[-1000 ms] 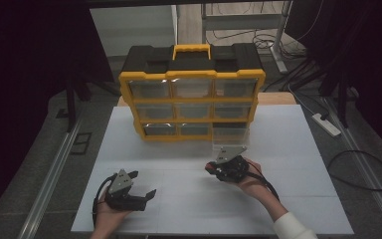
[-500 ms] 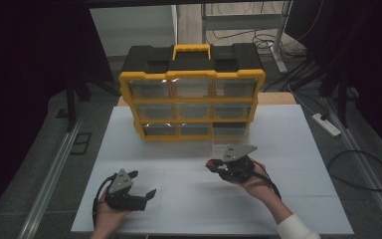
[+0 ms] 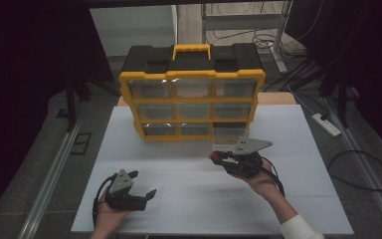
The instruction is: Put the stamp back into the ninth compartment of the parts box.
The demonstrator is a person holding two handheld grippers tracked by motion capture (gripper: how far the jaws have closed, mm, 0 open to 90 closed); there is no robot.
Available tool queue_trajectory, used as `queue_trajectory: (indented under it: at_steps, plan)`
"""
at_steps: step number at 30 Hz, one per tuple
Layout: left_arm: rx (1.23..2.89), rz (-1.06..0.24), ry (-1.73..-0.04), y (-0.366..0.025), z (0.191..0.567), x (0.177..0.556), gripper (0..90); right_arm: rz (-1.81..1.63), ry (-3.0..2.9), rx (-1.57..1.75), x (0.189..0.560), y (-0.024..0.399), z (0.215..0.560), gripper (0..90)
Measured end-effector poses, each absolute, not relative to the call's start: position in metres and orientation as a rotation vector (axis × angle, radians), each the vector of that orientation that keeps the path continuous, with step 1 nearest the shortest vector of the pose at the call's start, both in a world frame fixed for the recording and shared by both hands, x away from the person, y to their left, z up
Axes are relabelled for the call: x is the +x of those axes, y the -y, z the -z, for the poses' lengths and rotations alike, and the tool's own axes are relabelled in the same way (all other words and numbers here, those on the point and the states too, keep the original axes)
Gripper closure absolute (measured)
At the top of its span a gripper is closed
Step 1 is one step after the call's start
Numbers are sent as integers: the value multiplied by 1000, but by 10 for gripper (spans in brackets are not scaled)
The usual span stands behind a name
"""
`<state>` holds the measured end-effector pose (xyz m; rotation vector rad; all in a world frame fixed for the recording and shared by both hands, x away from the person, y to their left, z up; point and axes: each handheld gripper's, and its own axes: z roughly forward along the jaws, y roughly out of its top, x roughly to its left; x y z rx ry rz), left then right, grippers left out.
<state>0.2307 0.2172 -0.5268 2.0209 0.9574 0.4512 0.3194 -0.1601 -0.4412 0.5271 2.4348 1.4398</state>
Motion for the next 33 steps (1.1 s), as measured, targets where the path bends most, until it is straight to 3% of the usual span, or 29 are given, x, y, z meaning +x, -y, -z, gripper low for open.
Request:
queue_trajectory:
  at_steps: [33]
  plan:
    - [2022, -453, -956, -217, 527, 231, 73, -1515, -2271, 577, 319, 180, 415, 755]
